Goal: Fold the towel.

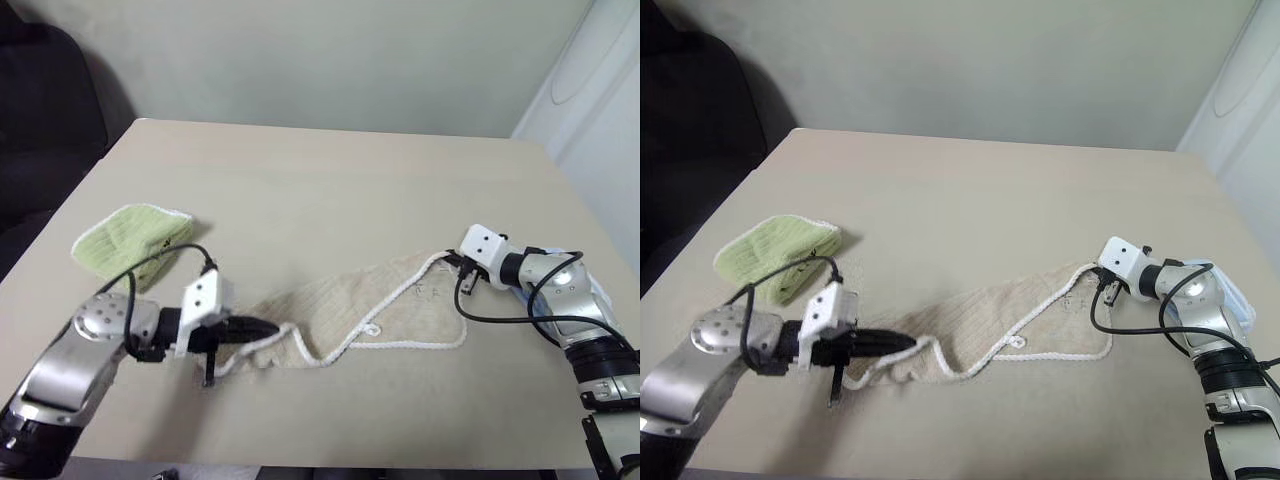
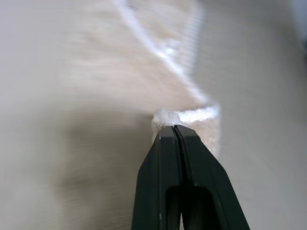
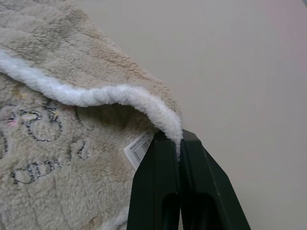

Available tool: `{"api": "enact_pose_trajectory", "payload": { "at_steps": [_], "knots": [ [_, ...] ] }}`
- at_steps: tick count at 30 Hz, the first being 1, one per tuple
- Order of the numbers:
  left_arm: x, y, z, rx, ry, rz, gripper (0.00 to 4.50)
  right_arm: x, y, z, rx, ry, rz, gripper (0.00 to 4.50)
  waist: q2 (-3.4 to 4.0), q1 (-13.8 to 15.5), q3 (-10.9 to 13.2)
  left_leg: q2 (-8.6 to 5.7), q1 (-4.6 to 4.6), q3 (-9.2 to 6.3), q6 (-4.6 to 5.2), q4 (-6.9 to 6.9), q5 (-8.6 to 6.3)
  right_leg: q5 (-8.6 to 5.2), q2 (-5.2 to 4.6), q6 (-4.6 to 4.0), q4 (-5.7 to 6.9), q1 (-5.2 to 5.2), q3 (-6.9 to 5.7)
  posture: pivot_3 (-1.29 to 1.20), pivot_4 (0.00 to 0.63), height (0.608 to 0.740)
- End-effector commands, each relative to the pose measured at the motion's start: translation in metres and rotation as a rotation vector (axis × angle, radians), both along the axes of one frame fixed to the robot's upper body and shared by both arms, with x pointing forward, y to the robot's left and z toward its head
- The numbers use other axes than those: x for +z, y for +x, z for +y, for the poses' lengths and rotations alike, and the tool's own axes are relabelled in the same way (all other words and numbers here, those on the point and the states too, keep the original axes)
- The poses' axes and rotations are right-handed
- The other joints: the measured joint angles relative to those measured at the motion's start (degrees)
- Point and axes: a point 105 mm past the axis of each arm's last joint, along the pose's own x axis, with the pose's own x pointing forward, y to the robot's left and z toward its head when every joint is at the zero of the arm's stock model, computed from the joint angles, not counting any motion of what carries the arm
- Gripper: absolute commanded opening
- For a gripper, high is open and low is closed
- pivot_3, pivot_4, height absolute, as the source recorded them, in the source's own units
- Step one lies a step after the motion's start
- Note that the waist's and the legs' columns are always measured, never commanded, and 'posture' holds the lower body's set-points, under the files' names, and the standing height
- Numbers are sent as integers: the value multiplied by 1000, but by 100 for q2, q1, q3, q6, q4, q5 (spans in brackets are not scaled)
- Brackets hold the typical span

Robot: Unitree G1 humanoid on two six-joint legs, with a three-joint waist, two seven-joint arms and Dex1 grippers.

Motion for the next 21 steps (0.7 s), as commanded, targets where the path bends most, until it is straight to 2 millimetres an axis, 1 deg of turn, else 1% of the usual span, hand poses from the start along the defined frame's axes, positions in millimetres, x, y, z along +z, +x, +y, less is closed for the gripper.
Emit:
{"api": "enact_pose_trajectory", "payload": {
  "at_steps": [1,4,7,9,13,17,19,21],
  "knots": [
    [2,-1,5,13,-12,20,965,20,4,-4,-14,17,-72,0,0,-3,0,0,0,0,0,0,0,0,0,1,-1,0,0,0,150,740],
    [-10,-4,6,-1,34,31,2052,18,4,-3,-19,23,-74,0,0,-4,0,0,0,0,1,-1,1,0,0,1,-4,0,0,0,150,740],
    [-21,-8,7,-27,85,34,3018,15,3,-2,-24,26,-73,0,0,3,0,-1,1,0,3,1,4,0,0,1,-2,2,0,0,150,740],
    [-22,-14,4,-60,78,55,3018,14,2,-3,-29,27,-73,0,-2,7,0,-1,1,-1,4,3,5,0,0,1,-1,2,0,0,150,740],
    [-20,-26,-9,-146,68,65,3018,12,0,-4,-38,34,-72,0,-3,12,0,-2,-1,-1,4,3,5,-1,0,1,-2,3,0,0,150,740],
    [-30,-51,-27,-300,121,80,3018,8,-2,-1,-43,47,-70,0,-3,6,0,-3,0,0,4,3,4,-1,0,2,-4,3,2,0,150,740],
    [-36,-63,-31,-373,164,92,3018,7,-3,0,-44,51,-70,0,-4,-4,-1,-2,0,-1,3,3,3,-1,0,3,-4,2,2,0,150,740],
    [-45,-72,-29,-439,224,99,3018,6,-3,1,-46,54,-68,0,-3,-9,-1,-1,1,-1,3,3,3,-2,1,3,-2,2,2,0,150,740]
  ]
}}
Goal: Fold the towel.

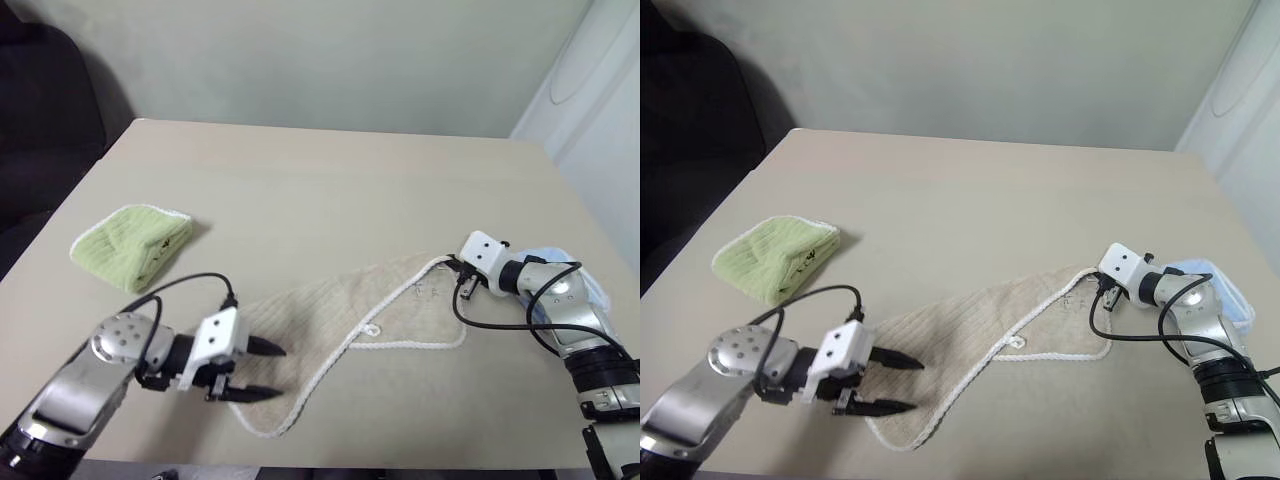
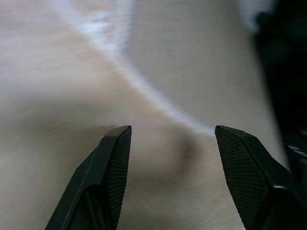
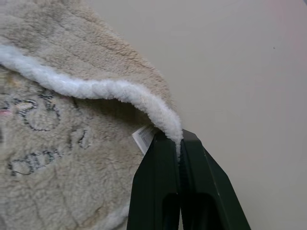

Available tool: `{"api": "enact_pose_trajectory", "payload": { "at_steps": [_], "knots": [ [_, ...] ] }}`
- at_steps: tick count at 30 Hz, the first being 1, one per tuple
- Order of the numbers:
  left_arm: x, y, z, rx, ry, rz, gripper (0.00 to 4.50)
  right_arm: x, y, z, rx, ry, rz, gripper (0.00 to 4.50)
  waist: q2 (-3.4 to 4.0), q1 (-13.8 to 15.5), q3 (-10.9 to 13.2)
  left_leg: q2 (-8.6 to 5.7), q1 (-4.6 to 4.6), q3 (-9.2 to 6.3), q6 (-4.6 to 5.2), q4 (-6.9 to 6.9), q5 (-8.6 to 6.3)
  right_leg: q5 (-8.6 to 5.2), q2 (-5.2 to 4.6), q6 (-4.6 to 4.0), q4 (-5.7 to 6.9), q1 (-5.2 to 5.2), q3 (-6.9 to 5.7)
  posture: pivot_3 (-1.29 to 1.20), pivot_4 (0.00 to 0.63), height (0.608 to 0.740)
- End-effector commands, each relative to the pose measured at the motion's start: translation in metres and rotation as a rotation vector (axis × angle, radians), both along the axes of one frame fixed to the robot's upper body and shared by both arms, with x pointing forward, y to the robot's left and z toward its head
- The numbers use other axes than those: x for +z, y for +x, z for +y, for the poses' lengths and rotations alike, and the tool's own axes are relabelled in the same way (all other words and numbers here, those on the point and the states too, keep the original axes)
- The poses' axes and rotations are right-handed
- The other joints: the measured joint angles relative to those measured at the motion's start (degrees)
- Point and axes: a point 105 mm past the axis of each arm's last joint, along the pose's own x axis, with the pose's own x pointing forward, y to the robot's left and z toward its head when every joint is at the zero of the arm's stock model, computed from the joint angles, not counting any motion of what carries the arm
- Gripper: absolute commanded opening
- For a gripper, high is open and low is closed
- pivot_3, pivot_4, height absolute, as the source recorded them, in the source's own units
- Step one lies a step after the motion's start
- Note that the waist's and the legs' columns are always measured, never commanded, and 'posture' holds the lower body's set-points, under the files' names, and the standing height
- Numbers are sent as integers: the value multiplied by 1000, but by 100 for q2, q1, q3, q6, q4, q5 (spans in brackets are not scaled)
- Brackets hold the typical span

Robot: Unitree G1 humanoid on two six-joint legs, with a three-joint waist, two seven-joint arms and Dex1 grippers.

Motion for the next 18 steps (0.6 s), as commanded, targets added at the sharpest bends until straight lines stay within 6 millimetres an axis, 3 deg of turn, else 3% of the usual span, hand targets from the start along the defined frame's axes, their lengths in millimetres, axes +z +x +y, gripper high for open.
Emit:
{"api": "enact_pose_trajectory", "payload": {
  "at_steps": [1,5,17,18],
  "knots": [
    [-7,-16,0,-136,88,-26,3018,17,2,1,-9,29,-63,0,2,0,0,0,0,-1,0,0,0,0,0,0,0,0,0,0,150,740],
    [-23,-17,8,-190,186,-58,3018,17,0,2,-11,35,-62,0,3,9,0,-1,0,-2,1,3,-1,-2,0,3,0,-1,1,0,150,740],
    [-34,-14,12,-220,232,-97,3018,16,-2,4,-14,42,-57,0,11,6,-6,-1,-2,-2,-1,0,-5,-2,-1,3,0,-3,1,0,150,740],
    [-35,-13,13,-213,239,-94,2856,16,-1,4,-13,43,-57,0,14,7,-9,-1,-1,-2,-1,0,-5,-3,-1,3,0,-3,1,0,150,740]
  ]
}}
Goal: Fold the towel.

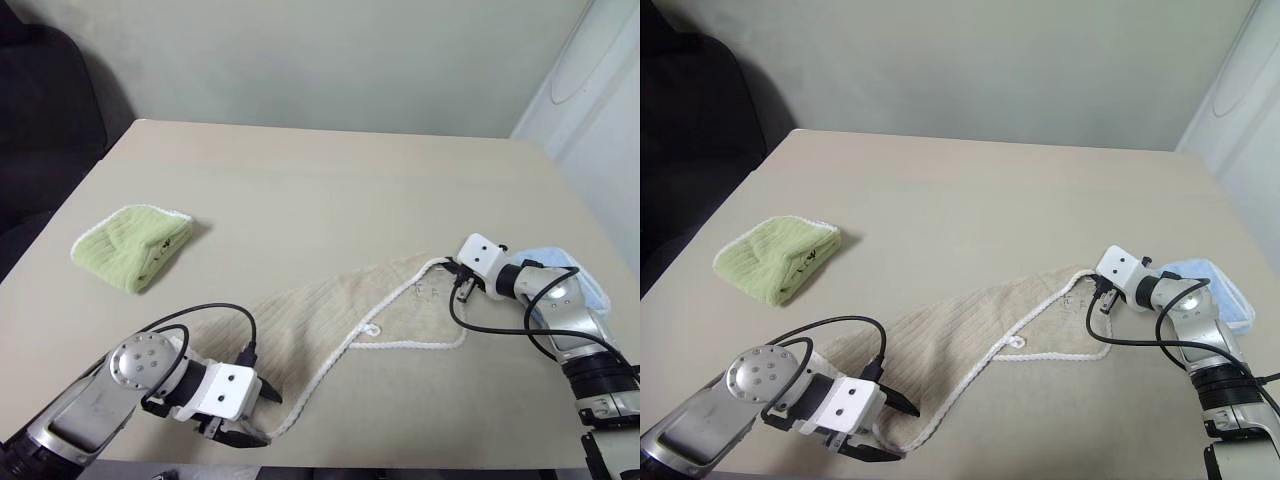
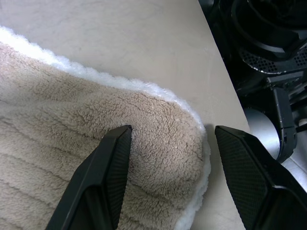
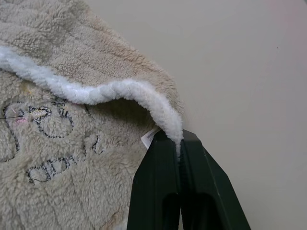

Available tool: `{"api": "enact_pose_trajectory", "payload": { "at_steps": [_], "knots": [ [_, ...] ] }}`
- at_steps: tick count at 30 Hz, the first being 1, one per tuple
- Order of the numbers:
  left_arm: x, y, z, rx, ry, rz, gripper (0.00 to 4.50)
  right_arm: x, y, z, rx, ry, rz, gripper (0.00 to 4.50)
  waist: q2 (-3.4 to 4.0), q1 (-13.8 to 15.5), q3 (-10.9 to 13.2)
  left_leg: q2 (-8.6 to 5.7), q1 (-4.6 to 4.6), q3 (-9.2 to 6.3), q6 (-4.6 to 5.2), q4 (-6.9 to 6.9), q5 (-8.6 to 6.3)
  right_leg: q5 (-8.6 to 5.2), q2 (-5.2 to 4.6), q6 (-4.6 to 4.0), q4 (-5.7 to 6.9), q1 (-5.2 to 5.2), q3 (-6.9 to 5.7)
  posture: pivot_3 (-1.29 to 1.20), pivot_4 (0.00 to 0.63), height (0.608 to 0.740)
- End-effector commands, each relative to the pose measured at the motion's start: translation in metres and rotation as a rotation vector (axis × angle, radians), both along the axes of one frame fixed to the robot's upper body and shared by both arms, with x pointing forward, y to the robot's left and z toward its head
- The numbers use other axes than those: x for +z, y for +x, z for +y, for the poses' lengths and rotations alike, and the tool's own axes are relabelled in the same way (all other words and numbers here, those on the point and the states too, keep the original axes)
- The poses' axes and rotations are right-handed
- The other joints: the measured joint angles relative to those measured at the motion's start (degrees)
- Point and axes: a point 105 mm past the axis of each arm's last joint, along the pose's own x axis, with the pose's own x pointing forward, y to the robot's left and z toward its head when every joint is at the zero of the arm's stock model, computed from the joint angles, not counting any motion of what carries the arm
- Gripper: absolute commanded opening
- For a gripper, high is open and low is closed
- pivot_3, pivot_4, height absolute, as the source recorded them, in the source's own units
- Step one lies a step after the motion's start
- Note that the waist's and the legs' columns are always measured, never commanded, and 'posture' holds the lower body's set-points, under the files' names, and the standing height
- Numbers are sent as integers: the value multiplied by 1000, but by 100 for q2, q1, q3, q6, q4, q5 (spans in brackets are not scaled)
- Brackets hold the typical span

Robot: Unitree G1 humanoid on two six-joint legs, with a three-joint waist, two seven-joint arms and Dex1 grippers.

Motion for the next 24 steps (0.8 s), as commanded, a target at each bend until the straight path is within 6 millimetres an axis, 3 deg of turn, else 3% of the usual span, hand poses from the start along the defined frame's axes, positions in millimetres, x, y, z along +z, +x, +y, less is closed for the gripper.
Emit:
{"api": "enact_pose_trajectory", "payload": {
  "at_steps": [1,9,15,21,24],
  "knots": [
    [-9,0,4,1,38,5,2659,18,2,2,0,29,-63,0,5,1,-4,0,0,0,0,0,0,0,0,0,0,0,0,0,150,740],
    [-7,3,5,34,16,6,47,19,3,3,5,30,-63,0,23,-37,-17,2,4,1,-2,-14,-4,-3,0,6,0,-2,0,0,150,740],
    [8,9,3,110,-76,30,47,19,3,2,3,31,-62,0,23,-46,-19,2,5,1,-3,-17,-4,-3,0,6,0,-2,0,0,150,740],
    [60,49,7,412,-377,48,47,27,1,-14,-47,47,-80,0,15,-11,-15,2,-5,1,-4,-16,-4,-3,-3,5,1,-5,-5,0,150,740],
    [101,81,16,585,-609,-10,47,38,0,-27,-95,76,-107,0,17,18,-11,-4,-4,7,-2,-14,-3,-3,-10,5,2,0,-4,0,150,740]
  ]
}}
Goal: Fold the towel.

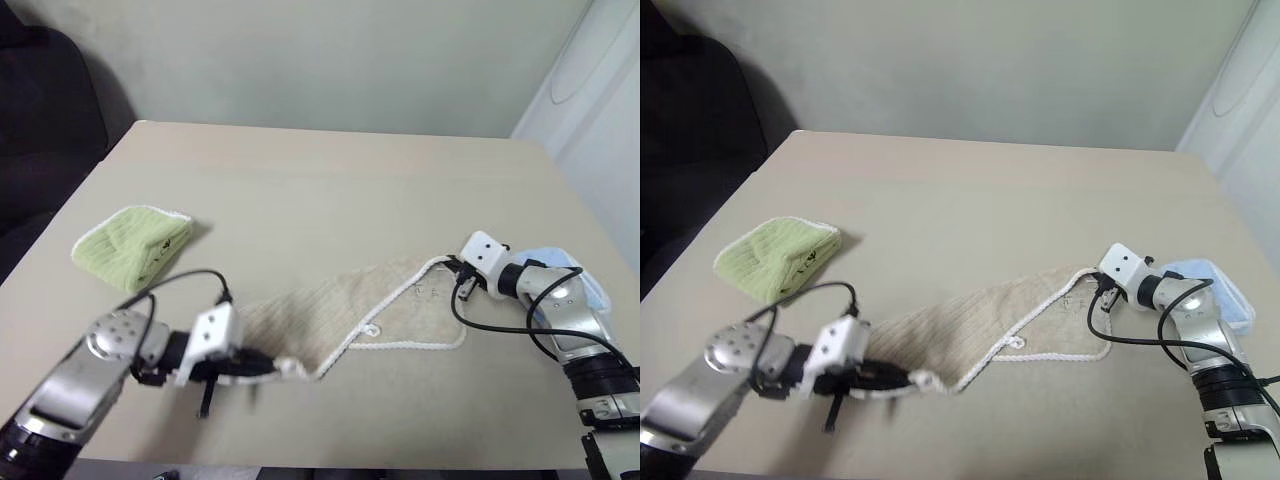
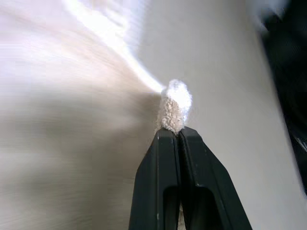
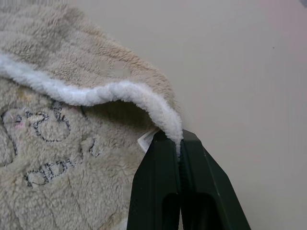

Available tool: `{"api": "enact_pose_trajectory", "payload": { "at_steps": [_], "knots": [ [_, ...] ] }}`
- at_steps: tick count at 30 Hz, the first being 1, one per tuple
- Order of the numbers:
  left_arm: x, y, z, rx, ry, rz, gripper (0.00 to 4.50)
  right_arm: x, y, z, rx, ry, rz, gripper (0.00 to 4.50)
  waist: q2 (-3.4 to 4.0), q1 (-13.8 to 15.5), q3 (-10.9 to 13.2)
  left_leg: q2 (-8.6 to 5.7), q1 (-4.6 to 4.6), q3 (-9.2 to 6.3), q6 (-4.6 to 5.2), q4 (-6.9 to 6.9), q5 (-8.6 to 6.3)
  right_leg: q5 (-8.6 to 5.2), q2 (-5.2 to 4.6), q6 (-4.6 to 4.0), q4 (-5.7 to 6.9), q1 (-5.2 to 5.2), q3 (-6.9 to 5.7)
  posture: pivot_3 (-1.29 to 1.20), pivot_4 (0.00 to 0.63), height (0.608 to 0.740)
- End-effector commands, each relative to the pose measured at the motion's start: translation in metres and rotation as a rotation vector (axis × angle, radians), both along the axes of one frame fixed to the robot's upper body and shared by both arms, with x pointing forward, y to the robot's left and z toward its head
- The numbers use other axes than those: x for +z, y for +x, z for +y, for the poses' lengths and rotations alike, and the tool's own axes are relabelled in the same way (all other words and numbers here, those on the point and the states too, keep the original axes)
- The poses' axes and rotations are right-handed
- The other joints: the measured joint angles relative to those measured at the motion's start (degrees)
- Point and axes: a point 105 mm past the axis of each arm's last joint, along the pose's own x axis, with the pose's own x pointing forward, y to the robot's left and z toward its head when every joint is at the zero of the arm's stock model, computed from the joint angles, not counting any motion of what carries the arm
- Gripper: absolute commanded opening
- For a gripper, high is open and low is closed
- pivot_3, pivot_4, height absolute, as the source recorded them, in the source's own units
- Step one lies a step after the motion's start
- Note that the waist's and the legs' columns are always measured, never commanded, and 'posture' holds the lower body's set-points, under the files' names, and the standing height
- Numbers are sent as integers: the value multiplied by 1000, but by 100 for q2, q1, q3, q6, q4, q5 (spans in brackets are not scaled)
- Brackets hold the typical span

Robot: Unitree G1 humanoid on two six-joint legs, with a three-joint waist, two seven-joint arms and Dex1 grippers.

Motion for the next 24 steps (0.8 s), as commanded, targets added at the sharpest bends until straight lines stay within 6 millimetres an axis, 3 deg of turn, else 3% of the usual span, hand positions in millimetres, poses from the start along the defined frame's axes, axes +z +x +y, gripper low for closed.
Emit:
{"api": "enact_pose_trajectory", "payload": {
  "at_steps": [1,4,8,10,14,19,21,24],
  "knots": [
    [46,29,10,182,-220,-63,47,31,1,-17,-61,41,-95,0,-6,11,1,-1,-2,2,2,0,2,0,-2,0,1,-2,-2,0,150,740],
    [79,61,13,313,-401,-116,47,40,4,-24,-90,54,-120,0,-7,16,3,0,3,8,8,5,15,0,-2,1,2,6,-2,0,150,740],
    [106,96,4,372,-540,-158,47,57,20,-33,-142,34,-182,0,-7,21,16,-4,6,15,28,29,29,14,-7,22,0,21,-2,0,150,740],
    [126,121,-1,400,-596,-210,47,80,35,-40,-177,-3,-247,0,-6,22,31,-11,8,19,55,35,45,29,-13,48,-6,27,3,0,150,740],
    [161,148,-7,410,-663,-313,47,122,50,-49,-212,-40,-358,0,-8,25,44,-12,2,15,100,34,76,56,-16,88,-20,24,0,0,150,740],
    [223,158,10,434,-809,-468,47,188,44,-60,-216,-80,-531,0,-7,54,48,-9,-17,5,102,24,74,79,-16,136,-43,16,-10,0,150,740],
    [223,156,19,437,-793,-491,47,200,34,-61,-194,-76,-559,0,-5,53,47,-9,-22,4,103,22,74,84,-15,143,-56,16,-10,0,150,740],
    [198,139,21,366,-732,-441,47,186,13,-57,-120,-63,-499,0,6,45,40,-9,-10,3,104,4,73,84,-13,142,-92,38,-11,0,150,740]
  ]
}}
